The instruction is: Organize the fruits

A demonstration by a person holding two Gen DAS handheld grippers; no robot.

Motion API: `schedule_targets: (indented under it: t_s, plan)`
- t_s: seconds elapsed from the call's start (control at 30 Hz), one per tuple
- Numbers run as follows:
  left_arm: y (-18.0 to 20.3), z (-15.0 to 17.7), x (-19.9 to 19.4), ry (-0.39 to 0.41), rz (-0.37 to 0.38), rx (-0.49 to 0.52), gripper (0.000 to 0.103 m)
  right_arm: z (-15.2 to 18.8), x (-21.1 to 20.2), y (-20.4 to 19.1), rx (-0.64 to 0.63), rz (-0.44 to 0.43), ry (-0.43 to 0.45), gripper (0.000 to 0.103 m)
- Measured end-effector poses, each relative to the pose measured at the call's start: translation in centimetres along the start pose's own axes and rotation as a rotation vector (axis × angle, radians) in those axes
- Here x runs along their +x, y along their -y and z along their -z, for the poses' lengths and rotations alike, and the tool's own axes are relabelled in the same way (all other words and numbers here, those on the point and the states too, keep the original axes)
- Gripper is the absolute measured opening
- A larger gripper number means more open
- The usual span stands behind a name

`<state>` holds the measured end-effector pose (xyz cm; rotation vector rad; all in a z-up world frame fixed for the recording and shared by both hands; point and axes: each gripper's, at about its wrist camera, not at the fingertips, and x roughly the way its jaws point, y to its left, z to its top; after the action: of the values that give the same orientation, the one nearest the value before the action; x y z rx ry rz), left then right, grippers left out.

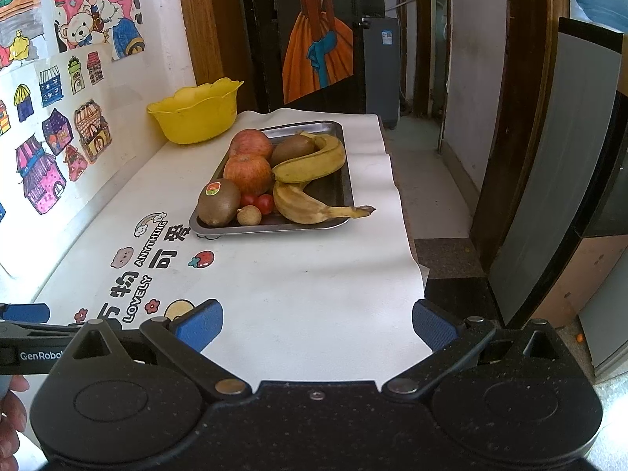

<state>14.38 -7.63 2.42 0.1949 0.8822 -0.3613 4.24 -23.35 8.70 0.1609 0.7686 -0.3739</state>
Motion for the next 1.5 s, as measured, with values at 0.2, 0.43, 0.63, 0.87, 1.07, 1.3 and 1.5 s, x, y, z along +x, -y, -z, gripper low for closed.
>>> schedule_targets:
  t_s: [0.2,0.43,0.63,0.87,1.07,1.3,1.5]
  plan:
    - [-0.04,-0.01,0.03,0.0,0.002,0.0,0.102,-0.17,0.15,0.04,-0.001,0.0,-0.001,0.102]
    - [0.0,-0.19,0.2,-0.001,0.003,0.001,0.102,-0.14,0.11,0.0,0.0,-0.001,-0.002,0.102]
    - [0.05,-0.24,0.35,-0.003,0.004,0.002,0.102,-0.22,0.17,0.03,-0.001,-0.001,-0.001,0.102]
    - [0.05,-0.2,0.42,-0.005,0.004,0.002,0.102,-0.21,0.18,0.03,-0.002,-0.003,-0.002,0.102]
    - [0.05,-0.16,0.51,-0.008,0.009,0.002,0.102,-0.26,0.25,-0.01,-0.003,-0.005,-0.005,0.102]
    - [0.27,-0.11,0.67,-0.021,0.01,0.018,0.102,-0.29,0.26,-0.02,-0.003,-0.004,-0.005,0.102]
    - [0.37,-0.33,0.61,-0.032,0.012,0.028,0.102,-0.3,0.37,-0.11,-0.006,-0.008,-0.008,0.102]
